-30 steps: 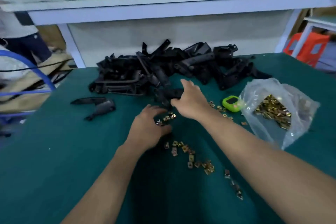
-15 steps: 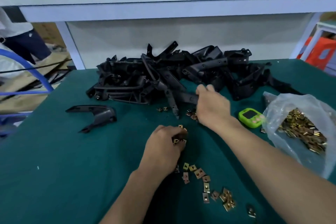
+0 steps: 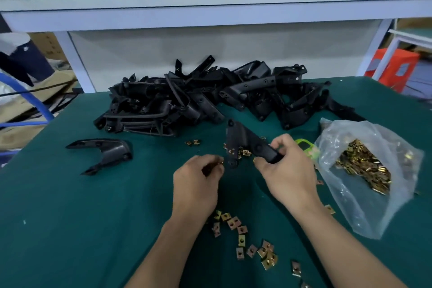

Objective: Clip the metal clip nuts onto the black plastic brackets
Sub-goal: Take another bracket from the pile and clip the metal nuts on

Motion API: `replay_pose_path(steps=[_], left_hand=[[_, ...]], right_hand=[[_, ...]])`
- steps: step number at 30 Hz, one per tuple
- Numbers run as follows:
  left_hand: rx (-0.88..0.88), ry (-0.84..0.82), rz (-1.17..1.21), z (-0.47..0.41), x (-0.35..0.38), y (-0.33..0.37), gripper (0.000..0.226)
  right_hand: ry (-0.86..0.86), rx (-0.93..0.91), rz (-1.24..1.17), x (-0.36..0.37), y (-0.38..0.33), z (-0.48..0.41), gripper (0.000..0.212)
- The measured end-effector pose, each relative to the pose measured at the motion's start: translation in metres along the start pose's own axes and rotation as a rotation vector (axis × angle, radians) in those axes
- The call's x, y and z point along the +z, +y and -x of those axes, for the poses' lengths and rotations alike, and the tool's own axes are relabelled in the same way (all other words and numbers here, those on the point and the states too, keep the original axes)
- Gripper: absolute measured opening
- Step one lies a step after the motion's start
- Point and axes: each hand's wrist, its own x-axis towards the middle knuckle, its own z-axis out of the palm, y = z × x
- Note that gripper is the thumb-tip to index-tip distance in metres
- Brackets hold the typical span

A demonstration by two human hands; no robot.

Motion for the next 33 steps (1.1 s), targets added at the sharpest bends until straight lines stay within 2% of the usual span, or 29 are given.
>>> replay_pose_path(steps=[7,14,21,25,28,33], left_hand=[[-0.015,-0.001,-0.063,-0.003,-0.006,-0.001,0.018],[0.025,-0.031,-0.214,0.001,-0.006,0.001,0.025],[-0.026,0.078,-0.044,0.003,-0.01,0.011,0.037],[-0.05,0.14,0.028,0.001,-0.012,0.012,0.033],[-0.022,0.146,-0.018,0.0,-0.015,0.006,0.026],[-0.012,0.123,0.021,-0.003,-0.015,0.001,0.042]], right_hand=[[-0.116,0.046,0.019,0.004,0.008,0.001,0.026],[-0.186,-0.062,0.127,0.008,0.008,0.002,0.022],[-0.225,-0.028,0.009,0.008,0.011,0.001,0.025],[-0.226,-0.011,-0.012,0.007,0.012,0.0,0.024],[-0.224,-0.017,0.001,0.007,0.012,0.001,0.024],[-0.237,-0.029,0.033,0.006,0.012,0.0,0.023]])
